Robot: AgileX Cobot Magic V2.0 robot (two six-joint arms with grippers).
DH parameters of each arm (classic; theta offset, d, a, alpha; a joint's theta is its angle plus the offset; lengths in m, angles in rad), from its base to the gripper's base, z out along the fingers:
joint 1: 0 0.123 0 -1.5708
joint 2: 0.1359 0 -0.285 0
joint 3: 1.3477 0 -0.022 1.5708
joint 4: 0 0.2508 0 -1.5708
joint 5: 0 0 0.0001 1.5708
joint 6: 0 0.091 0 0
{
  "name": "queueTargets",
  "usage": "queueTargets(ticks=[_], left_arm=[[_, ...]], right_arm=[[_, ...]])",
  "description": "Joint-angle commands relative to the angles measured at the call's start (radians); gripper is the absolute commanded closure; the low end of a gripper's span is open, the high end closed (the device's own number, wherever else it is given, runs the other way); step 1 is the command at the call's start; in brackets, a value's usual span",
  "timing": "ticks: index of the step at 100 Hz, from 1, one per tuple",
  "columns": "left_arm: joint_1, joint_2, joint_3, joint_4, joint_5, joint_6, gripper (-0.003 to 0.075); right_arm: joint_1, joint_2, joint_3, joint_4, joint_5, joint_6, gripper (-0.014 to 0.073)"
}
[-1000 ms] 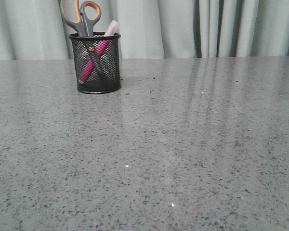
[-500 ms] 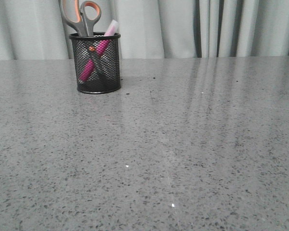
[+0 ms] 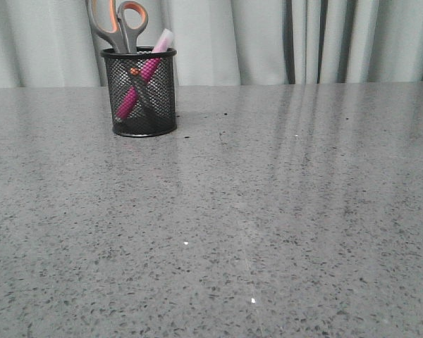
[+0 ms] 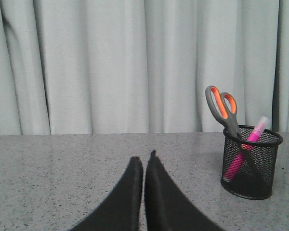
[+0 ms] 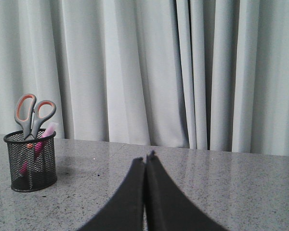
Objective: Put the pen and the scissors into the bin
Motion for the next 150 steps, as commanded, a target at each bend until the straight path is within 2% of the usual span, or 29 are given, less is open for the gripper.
queueTargets(ticks=[1,4,11,16,21,23,28,35,49,61,75,84,93,150], left_arm=[[0.001,0.011,-0.028,0.077,-0.029,-0.102,0.0739],[0.001,0.011,-0.032,0.156,-0.042,-0.185,0.0739],[0.001,0.011,-0.035,0.431,-0.072,-0.475,0.0739],[-0.001,0.011,-0.035,0.648,-0.103,-0.740,0.0739],[-0.006,0.011,-0.035,0.905,-0.123,-0.962,0.0739],[-0.010,0.011,-0.033,0.963,-0.128,-1.041,0.0739],[-0.020,0.011,-0.030,1.147,-0.143,-1.185,0.0739],[-0.041,0.011,-0.012,1.275,-0.182,-1.297,0.0739],[-0.106,0.011,0.044,1.403,-0.262,-1.361,0.0739],[-0.154,-0.014,0.101,1.427,-0.274,-1.363,0.0739],[-0.153,-0.119,0.176,1.438,-0.274,-1.363,0.0739],[-0.153,-0.114,0.217,1.448,-0.293,-1.363,0.0739],[-0.153,-0.115,0.219,1.432,-0.253,-1.363,0.0739],[-0.153,-0.115,0.217,1.431,-0.254,-1.363,0.0739]], right_arm=[[-0.007,0.007,-0.025,0.000,-0.078,-0.009,0.0662],[-0.007,0.007,-0.025,0.000,-0.078,-0.009,0.0662],[-0.007,0.007,-0.025,0.000,-0.078,-0.009,0.0662],[-0.007,0.007,-0.025,0.000,-0.078,-0.009,0.0662],[-0.007,0.007,-0.025,0.000,-0.078,-0.009,0.0662],[-0.007,0.007,-0.025,0.000,-0.078,-0.009,0.0662],[-0.007,0.007,-0.025,0.000,-0.078,-0.009,0.0662],[-0.007,0.007,-0.025,0.000,-0.078,-0.009,0.0662],[-0.007,0.007,-0.025,0.000,-0.078,-0.009,0.0662],[-0.007,0.007,-0.025,0.000,-0.078,-0.009,0.0662],[-0.007,0.007,-0.025,0.000,-0.078,-0.009,0.0662],[-0.007,0.007,-0.025,0.000,-0.078,-0.009,0.0662],[-0.007,0.007,-0.025,0.000,-0.076,-0.009,0.0662],[-0.007,0.007,-0.025,0.000,-0.076,-0.009,0.0662]])
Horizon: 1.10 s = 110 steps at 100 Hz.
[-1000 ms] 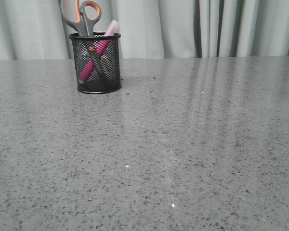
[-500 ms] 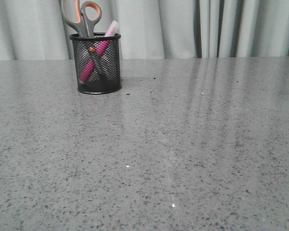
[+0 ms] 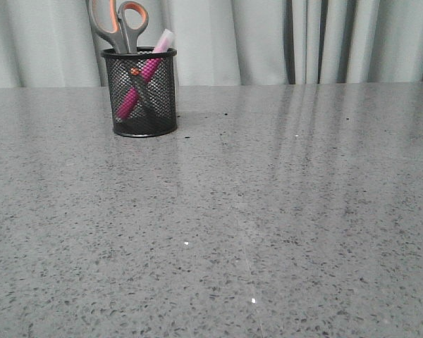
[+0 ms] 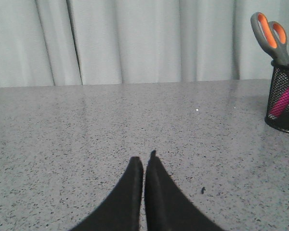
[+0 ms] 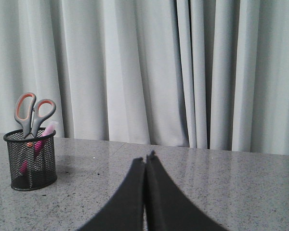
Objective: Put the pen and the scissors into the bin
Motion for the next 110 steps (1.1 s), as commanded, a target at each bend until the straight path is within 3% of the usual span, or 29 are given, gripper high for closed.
queueTargets(ticks=[1,56,78,101,110], left_arm=[[-0.004,-0.034,0.044,-0.007,-0.076,-0.012,0.0739],[-0.004,-0.034,0.044,-0.007,-0.076,-0.012,0.0739],[-0.004,-0.034,0.044,-0.007,-0.076,-0.012,0.0739],[-0.004,-0.034,0.044,-0.007,-0.076,-0.012,0.0739],[-0.004,-0.034,0.044,-0.007,-0.076,-0.012,0.0739]], right_arm=[[-0.007,0.007,-0.028,0.000,-0.076,-0.008,0.0662],[-0.007,0.007,-0.028,0.000,-0.069,-0.035,0.0662],[-0.047,-0.054,-0.023,0.000,0.134,-0.052,0.0662],[-0.123,-0.175,0.070,0.000,0.175,-0.056,0.0662],[-0.123,-0.229,0.075,0.000,0.292,-0.056,0.0662]])
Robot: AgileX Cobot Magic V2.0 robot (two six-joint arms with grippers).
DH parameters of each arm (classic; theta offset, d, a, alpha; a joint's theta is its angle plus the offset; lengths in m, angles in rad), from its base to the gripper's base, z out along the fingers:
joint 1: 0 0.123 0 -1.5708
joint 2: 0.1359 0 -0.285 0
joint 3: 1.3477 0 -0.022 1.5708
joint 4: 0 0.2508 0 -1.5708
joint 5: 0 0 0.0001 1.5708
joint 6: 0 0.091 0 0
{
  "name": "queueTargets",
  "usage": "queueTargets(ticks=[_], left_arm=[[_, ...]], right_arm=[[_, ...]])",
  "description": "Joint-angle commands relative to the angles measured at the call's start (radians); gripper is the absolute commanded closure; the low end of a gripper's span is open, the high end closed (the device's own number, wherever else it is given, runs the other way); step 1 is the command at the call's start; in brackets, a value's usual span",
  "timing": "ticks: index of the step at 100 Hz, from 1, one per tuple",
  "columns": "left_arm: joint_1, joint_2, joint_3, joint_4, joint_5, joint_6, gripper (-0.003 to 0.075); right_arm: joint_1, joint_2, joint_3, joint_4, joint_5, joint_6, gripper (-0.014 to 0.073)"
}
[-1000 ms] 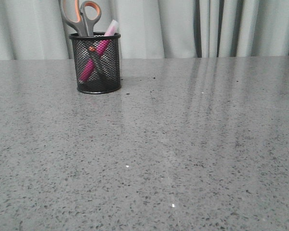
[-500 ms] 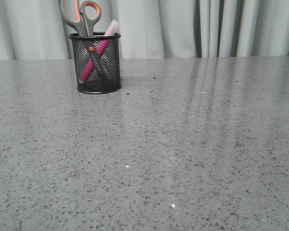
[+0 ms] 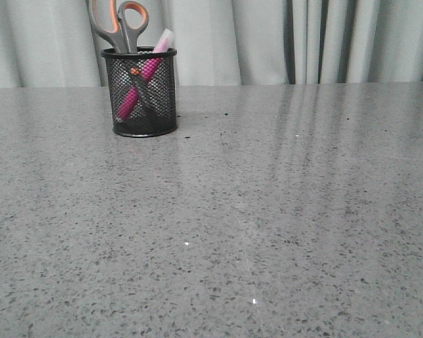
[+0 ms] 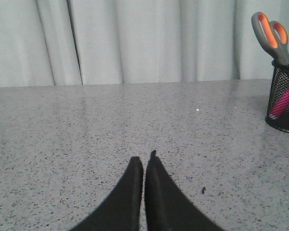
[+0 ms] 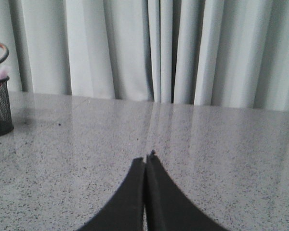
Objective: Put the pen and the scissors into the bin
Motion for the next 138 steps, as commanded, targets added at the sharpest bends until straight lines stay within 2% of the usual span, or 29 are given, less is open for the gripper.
queueTargets(ticks=[1,16,52,138], left_arm=[[-0.004,-0.034,0.044,-0.007,-0.076,-0.012,0.0739],[-0.004,-0.034,0.044,-0.007,-0.076,-0.012,0.0739],[-0.004,-0.034,0.044,-0.007,-0.076,-0.012,0.0739],[-0.004,-0.034,0.044,-0.007,-0.076,-0.012,0.0739]], right_arm=[[-0.007,-0.039,0.015,0.000,0.033,-0.012,0.0662],[-0.008,-0.035,0.015,-0.036,0.113,-0.014,0.0662],[-0.103,-0.035,0.015,-0.038,0.072,-0.014,0.0662],[-0.103,-0.035,0.015,-0.038,0.070,-0.014,0.0662]])
